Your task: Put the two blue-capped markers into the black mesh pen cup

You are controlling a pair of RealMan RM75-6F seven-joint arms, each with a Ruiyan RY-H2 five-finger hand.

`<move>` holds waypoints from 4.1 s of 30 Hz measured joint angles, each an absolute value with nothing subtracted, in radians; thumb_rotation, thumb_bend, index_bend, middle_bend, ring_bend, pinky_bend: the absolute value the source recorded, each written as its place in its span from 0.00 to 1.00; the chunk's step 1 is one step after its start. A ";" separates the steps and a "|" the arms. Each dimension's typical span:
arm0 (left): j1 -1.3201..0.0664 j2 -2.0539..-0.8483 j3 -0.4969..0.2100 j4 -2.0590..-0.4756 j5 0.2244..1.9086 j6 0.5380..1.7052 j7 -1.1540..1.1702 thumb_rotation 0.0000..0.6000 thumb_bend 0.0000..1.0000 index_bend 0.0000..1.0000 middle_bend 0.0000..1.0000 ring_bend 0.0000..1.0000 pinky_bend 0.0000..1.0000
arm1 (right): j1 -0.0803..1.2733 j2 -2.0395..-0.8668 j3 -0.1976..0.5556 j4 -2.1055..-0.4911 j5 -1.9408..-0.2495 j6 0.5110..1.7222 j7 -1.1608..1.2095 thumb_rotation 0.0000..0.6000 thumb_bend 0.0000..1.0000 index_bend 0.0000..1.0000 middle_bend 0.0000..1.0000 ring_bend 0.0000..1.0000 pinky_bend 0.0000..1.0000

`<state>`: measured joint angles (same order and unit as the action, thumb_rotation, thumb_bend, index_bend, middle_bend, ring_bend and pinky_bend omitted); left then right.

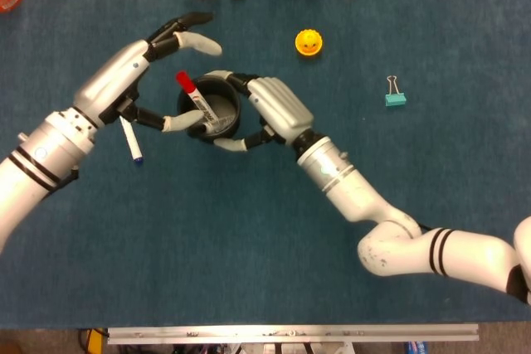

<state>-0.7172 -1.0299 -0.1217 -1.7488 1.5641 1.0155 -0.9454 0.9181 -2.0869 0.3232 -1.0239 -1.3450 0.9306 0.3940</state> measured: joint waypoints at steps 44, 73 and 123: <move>-0.634 -1.222 0.109 -1.123 1.839 1.129 -0.452 1.00 0.24 0.41 0.11 0.00 0.05 | 0.679 -1.601 0.210 -1.430 -1.421 1.080 0.474 1.00 0.45 0.42 0.41 0.34 0.31; -0.691 -1.500 0.231 -0.714 1.957 1.216 -0.424 1.00 0.25 0.44 0.11 0.00 0.05 | 0.667 -1.581 0.215 -1.458 -1.394 1.073 0.439 1.00 0.45 0.42 0.42 0.34 0.31; -0.675 -1.647 0.342 -0.433 1.942 1.262 -0.494 1.00 0.25 0.53 0.12 0.00 0.05 | 0.664 -1.598 0.223 -1.438 -1.368 1.052 0.418 1.00 0.45 0.42 0.42 0.34 0.31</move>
<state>-0.6752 -1.6473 0.3417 -0.4331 1.9416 1.2624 -0.4935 0.6642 -1.5976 0.2229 -1.4377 -1.3680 1.0522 0.4179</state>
